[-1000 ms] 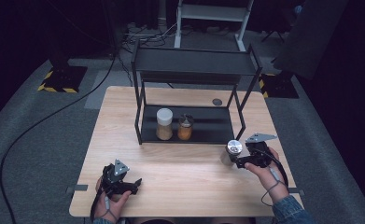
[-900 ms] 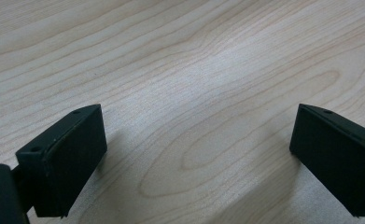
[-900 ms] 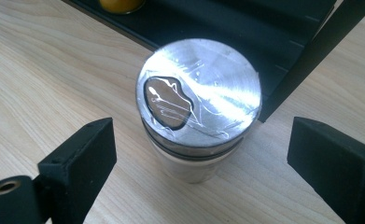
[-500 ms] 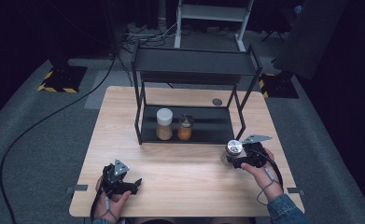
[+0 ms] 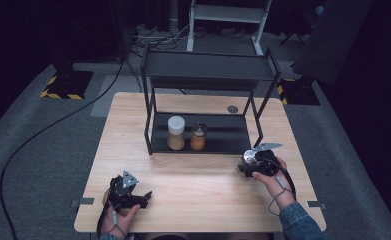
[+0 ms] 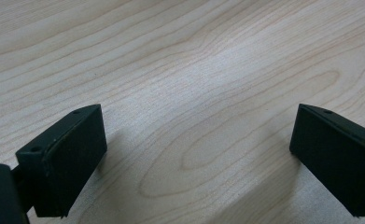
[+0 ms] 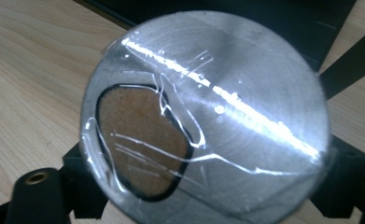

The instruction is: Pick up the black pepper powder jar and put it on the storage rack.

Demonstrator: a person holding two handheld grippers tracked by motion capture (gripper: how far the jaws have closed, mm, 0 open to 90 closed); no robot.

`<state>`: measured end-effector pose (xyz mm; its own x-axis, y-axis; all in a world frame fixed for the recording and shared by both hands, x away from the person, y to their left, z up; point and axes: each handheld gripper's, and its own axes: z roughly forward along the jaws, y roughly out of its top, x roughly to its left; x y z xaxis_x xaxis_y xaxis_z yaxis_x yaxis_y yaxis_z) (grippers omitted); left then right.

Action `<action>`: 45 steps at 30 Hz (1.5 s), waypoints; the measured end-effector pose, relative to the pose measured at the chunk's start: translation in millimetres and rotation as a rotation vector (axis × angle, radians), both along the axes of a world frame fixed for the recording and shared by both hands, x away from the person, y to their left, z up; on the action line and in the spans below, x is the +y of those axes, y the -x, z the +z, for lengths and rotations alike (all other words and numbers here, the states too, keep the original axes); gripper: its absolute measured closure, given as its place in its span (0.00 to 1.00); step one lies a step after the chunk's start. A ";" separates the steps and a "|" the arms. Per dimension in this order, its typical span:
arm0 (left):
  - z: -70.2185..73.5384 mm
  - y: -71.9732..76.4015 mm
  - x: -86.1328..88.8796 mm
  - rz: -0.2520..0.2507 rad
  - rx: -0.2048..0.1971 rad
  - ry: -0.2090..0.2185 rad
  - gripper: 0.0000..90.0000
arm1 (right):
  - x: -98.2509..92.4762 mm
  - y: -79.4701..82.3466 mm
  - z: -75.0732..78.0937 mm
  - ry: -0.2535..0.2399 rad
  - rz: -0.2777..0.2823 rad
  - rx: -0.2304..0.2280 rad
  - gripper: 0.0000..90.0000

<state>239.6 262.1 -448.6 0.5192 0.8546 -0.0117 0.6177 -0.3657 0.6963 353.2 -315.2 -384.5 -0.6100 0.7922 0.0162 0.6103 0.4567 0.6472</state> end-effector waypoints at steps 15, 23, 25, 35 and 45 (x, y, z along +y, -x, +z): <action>0.0 0.0 0.0 0.000 0.000 0.000 0.04 | 10.8 -3.4 3.6 0.051 0.019 0.013 0.35; 0.0 0.0 0.0 0.000 0.000 0.000 0.04 | 9.5 1.9 18.9 0.050 0.023 -0.001 0.35; 0.0 0.0 0.0 0.000 0.000 0.000 0.04 | 10.5 3.5 25.8 0.056 0.026 -0.003 0.35; -0.1 0.0 0.1 0.000 0.000 0.000 0.04 | 12.7 6.7 53.4 0.046 0.045 -0.025 0.35; -0.1 -0.1 0.2 -0.003 -0.001 0.000 0.04 | 19.4 -0.8 80.9 0.048 0.063 -0.040 0.35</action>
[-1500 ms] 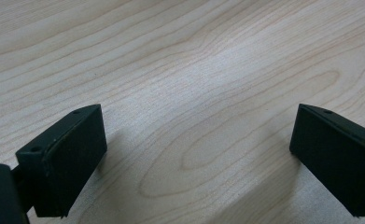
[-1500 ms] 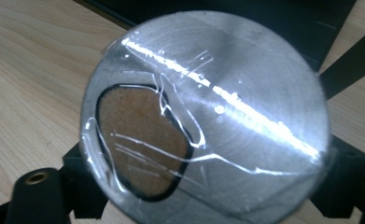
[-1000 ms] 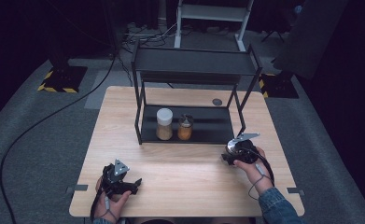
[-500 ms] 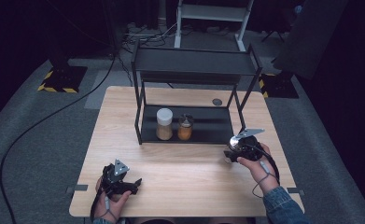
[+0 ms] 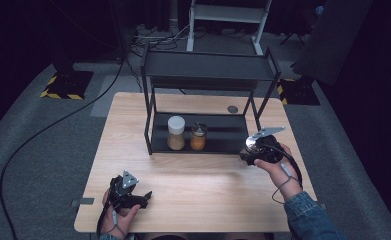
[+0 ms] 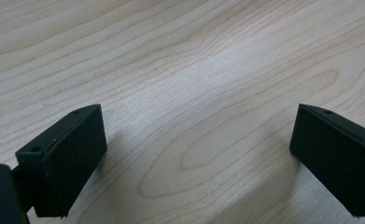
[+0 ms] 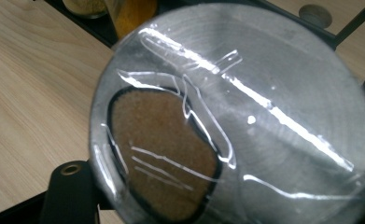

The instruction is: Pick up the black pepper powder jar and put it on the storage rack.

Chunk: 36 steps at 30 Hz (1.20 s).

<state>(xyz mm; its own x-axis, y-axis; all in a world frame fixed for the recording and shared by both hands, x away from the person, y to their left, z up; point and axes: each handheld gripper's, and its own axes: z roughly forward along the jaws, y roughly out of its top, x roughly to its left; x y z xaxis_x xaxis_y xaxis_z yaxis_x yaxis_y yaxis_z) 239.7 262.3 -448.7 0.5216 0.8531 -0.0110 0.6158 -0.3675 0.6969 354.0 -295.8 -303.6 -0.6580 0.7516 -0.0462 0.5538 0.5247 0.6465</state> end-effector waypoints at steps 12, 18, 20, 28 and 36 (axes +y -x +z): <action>0.1 0.0 0.0 0.000 0.001 0.000 0.04 | 7.2 -8.7 20.4 -0.002 0.013 -0.015 0.35; 0.1 0.0 -0.1 0.000 0.001 0.000 0.04 | 12.4 -15.7 25.8 -0.002 0.016 -0.019 0.35; 0.1 0.1 -0.1 0.001 0.001 0.000 0.04 | 13.9 -18.2 27.0 -0.003 0.018 -0.021 0.35; 0.2 0.1 -0.1 0.001 0.002 0.000 0.04 | 19.3 -27.4 28.4 -0.015 0.018 -0.026 0.35; 0.2 0.1 -0.1 0.001 0.001 0.000 0.04 | 29.8 -42.3 24.2 -0.007 0.014 -0.025 0.35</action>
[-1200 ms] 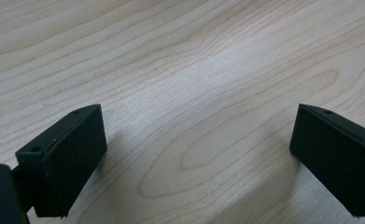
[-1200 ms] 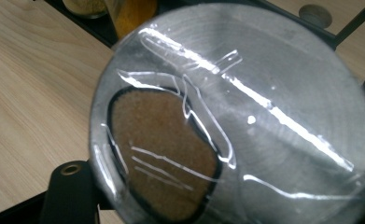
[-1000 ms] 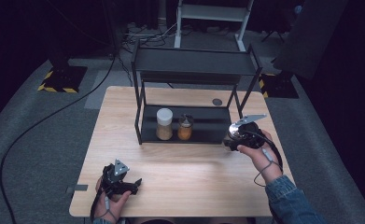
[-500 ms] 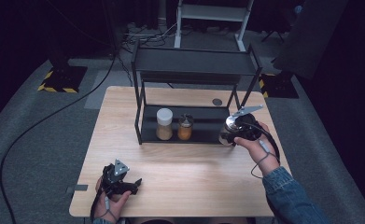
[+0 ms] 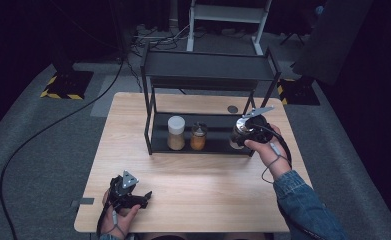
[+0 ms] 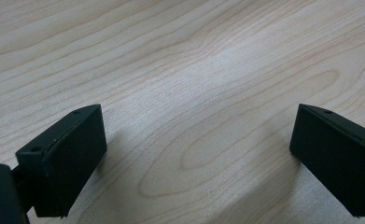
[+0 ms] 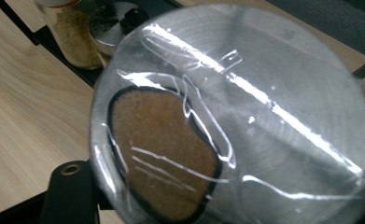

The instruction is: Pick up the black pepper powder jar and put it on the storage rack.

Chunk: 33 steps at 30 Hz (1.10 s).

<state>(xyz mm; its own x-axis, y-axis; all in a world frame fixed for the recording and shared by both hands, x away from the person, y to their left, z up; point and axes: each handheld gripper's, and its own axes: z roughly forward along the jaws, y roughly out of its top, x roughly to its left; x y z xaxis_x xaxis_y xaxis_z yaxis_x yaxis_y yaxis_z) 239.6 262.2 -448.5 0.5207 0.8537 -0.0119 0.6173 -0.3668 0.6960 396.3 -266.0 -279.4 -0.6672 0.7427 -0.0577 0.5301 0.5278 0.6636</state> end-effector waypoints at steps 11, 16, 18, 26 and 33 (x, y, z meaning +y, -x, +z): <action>0.0 0.0 0.0 0.000 0.000 0.000 0.04 | 11.2 -18.0 -12.1 0.004 0.002 -0.001 0.35; 0.1 0.0 0.0 0.000 0.000 0.000 0.04 | 16.5 -23.8 -19.4 0.009 0.003 0.005 0.35; -0.1 0.0 0.0 0.000 -0.001 0.000 0.04 | 18.2 -25.8 -23.1 0.007 0.005 0.005 0.35; -0.1 0.0 0.1 -0.001 -0.001 0.000 0.04 | 26.7 -32.4 -36.3 0.013 0.015 0.010 0.35; -0.1 0.0 0.1 -0.001 -0.001 0.000 0.04 | 34.9 -38.0 -48.1 0.019 0.024 0.018 0.35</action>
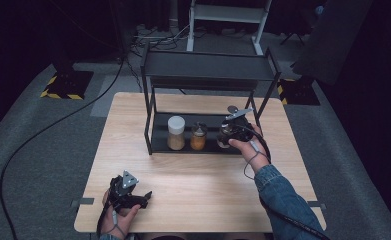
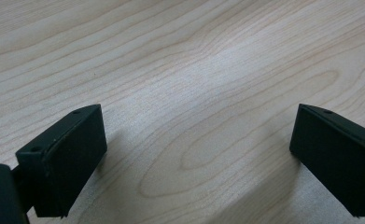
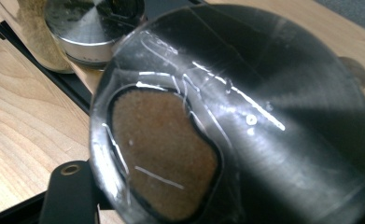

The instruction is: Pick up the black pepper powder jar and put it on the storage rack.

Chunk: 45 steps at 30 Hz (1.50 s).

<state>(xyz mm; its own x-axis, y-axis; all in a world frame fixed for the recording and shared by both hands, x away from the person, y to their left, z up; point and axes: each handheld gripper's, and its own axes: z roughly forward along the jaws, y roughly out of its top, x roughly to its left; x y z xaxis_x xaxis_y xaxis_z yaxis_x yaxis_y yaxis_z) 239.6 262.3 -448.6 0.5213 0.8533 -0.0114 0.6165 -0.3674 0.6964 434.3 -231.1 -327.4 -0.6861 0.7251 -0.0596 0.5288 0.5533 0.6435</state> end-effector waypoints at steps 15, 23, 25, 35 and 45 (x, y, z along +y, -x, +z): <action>0.0 0.0 0.0 0.000 0.000 0.000 0.04 | 11.2 -9.0 -22.2 -0.005 -0.015 0.012 0.35; 0.0 0.0 0.0 0.000 0.000 0.000 0.04 | 13.2 -13.6 -32.2 -0.004 -0.025 0.028 0.35; 0.0 0.1 0.0 0.000 0.000 0.000 0.04 | 13.4 -14.7 -34.6 -0.002 -0.029 0.032 0.35; 0.1 0.0 -0.1 0.000 0.001 0.000 0.04 | 10.3 -18.6 -41.0 -0.014 -0.048 0.042 0.34; 0.0 0.0 0.0 0.000 0.000 0.000 0.04 | 8.4 -14.7 -25.4 -0.024 -0.071 0.044 0.18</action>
<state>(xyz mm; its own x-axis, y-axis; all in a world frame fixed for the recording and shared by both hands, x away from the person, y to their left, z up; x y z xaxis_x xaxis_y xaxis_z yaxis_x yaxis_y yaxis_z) 239.7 262.3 -448.6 0.5212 0.8533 -0.0115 0.6166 -0.3673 0.6963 449.0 -222.7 -352.9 -0.6345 0.7728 -0.0127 0.5943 0.4984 0.6312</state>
